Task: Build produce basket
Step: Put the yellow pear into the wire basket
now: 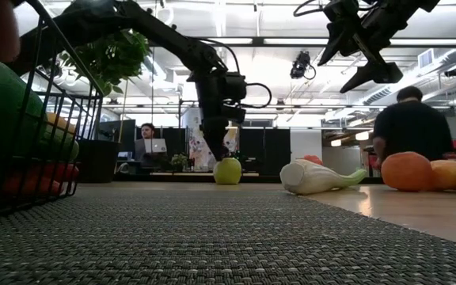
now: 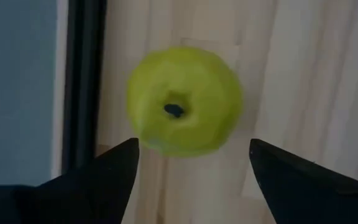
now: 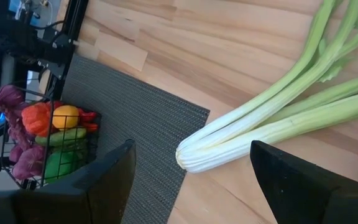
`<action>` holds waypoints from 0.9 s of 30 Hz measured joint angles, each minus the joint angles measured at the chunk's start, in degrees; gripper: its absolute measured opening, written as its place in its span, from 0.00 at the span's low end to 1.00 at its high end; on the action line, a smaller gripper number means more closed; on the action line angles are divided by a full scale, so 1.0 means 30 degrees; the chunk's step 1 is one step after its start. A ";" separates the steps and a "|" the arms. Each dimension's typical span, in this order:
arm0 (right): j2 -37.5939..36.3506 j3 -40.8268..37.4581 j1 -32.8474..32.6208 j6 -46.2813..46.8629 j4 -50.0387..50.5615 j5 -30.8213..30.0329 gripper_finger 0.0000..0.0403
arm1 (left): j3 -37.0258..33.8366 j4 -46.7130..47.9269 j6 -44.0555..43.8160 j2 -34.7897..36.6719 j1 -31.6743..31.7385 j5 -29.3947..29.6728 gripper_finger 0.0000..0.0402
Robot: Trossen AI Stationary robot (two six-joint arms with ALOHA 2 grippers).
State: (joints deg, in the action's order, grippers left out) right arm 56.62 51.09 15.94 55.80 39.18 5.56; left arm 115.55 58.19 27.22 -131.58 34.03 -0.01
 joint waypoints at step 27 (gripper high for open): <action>0.0000 0.0000 -0.0022 0.0378 0.0045 0.0519 0.79 | -0.0015 -0.1585 0.0636 -0.0297 -0.0273 -0.2894 0.78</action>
State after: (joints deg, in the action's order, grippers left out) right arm 56.62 51.09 15.88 56.93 39.31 7.12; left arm 115.50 53.44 29.13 -132.47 33.21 -8.69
